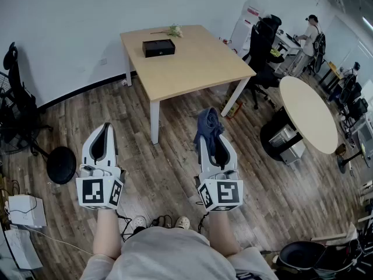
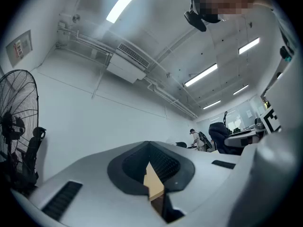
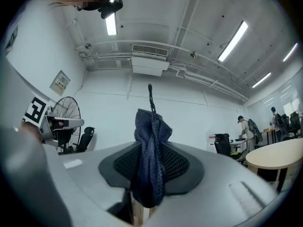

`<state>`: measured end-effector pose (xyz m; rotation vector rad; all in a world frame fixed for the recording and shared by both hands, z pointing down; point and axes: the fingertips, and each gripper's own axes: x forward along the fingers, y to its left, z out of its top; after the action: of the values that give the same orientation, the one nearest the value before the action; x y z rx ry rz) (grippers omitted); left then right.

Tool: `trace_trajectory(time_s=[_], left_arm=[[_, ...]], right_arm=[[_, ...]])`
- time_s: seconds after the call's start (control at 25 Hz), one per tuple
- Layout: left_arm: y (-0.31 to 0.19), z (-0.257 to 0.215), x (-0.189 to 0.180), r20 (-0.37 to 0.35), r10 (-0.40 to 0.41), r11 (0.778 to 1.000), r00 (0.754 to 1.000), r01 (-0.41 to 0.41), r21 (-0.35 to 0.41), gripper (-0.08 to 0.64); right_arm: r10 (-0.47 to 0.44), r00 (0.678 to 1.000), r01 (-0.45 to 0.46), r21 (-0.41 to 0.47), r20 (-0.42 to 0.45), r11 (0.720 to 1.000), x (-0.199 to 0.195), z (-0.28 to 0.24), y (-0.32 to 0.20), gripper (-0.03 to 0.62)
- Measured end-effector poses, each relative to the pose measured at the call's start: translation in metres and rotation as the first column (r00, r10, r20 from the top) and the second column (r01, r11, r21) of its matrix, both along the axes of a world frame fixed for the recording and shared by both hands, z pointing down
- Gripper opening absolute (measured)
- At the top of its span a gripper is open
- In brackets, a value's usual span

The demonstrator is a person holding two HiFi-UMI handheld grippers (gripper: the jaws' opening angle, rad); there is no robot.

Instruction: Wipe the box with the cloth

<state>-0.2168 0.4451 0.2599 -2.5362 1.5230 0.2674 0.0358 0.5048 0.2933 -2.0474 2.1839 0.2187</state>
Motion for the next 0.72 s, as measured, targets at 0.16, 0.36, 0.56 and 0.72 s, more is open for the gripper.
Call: trace_trajectory(time_s=[0.16,0.36,0.56,0.72], left_arm=[[-0.003,0.002,0.003,-0.003,-0.004,1.0,1.0,0.004,0.001,0.008],[-0.002,0.002,0.015,-0.005,-0.017,1.0,1.0,0.017,0.002,0.008],[-0.003,0.001,0.032,-0.006,-0.034,0.999,0.999,0.034,0.008,0.008],[-0.002,-0.001,0.05,-0.009,-0.057,0.998,0.998,0.057,0.014,0.008]], right_arm=[[-0.004,1.0,0.004,0.003,0.002,1.0,0.003,0.002,-0.004,0.138],[-0.013,1.0,0.013,0.003,0.005,1.0,0.017,0.003,-0.007,0.138],[-0.02,0.999,0.02,0.005,0.043,1.0,0.038,0.003,-0.012,0.138],[-0.036,0.998,0.036,0.006,0.051,0.999,0.059,0.003,-0.014,0.138]])
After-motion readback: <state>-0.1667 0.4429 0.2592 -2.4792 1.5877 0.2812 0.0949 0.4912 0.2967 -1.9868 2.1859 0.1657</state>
